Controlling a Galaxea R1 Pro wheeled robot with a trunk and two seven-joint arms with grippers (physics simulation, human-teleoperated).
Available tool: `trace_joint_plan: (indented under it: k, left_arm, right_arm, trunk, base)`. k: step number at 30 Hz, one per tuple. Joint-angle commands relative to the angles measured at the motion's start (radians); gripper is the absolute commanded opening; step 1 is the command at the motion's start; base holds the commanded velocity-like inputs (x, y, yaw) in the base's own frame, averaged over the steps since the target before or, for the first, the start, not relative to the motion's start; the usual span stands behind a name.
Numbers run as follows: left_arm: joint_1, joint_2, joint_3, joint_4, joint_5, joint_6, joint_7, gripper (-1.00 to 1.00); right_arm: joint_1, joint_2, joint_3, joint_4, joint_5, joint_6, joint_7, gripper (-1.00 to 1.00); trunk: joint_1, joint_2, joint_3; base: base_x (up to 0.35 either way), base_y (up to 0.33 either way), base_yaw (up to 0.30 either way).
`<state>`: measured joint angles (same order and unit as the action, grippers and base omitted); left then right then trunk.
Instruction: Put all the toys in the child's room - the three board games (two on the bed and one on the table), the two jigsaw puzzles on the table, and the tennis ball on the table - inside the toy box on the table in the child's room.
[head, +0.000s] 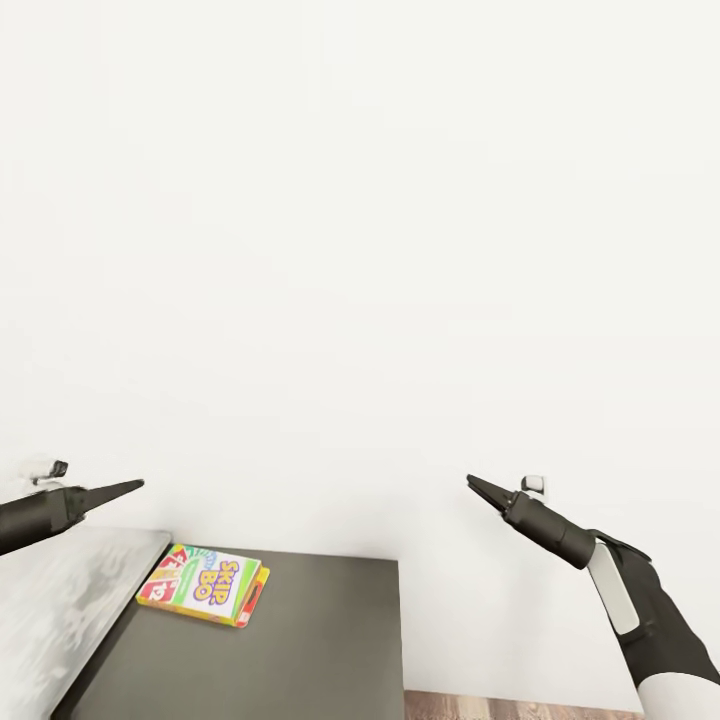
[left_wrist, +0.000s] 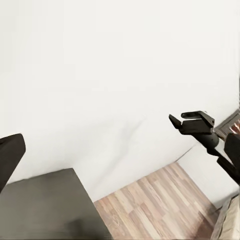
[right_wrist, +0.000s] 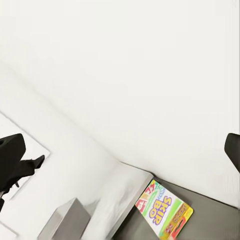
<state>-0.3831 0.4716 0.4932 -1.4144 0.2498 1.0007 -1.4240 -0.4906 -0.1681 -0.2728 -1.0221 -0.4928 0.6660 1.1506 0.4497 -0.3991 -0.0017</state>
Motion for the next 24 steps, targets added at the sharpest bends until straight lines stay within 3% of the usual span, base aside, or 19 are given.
trace_joint_plan:
  k: [1, 7, 13, 19, 24]
  left_arm:
    - [0.000, -0.002, 0.000, 0.000, 0.002, 0.011, 0.017, 1.00]
    - [-0.001, -0.033, -0.004, 0.000, 0.001, 0.013, 0.145, 1.00]
    - [-0.002, -0.058, -0.006, -0.002, 0.004, 0.013, 0.240, 1.00]
    - [-0.009, -0.099, -0.007, -0.003, 0.003, 0.011, 0.367, 1.00]
    - [-0.025, -0.142, -0.034, -0.001, 0.000, 0.006, 0.519, 1.00]
  right_arm:
    - [0.000, -0.004, 0.000, 0.001, -0.005, 0.007, 0.001, 1.00]
    - [0.000, -0.041, 0.001, 0.014, -0.004, 0.007, 0.001, 1.00]
    - [0.000, -0.061, 0.002, 0.043, -0.001, 0.007, -0.002, 1.00]
    - [0.000, -0.085, 0.006, 0.082, 0.025, 0.007, -0.005, 1.00]
    - [0.000, -0.092, 0.007, 0.090, 0.055, 0.009, -0.005, 1.00]
  trunk:
    - [0.000, -0.001, -0.002]
    - [0.000, -0.001, -0.011]
    - [0.000, -0.001, -0.021]
    - [0.000, -0.001, -0.031]
    - [0.000, -0.001, -0.039]
  base:
    - [0.000, 0.000, 0.000]
    - [0.000, 0.000, 0.000]
    - [0.000, 0.000, 0.000]
    - [0.000, 0.000, 0.000]
    - [0.000, 0.000, 0.000]
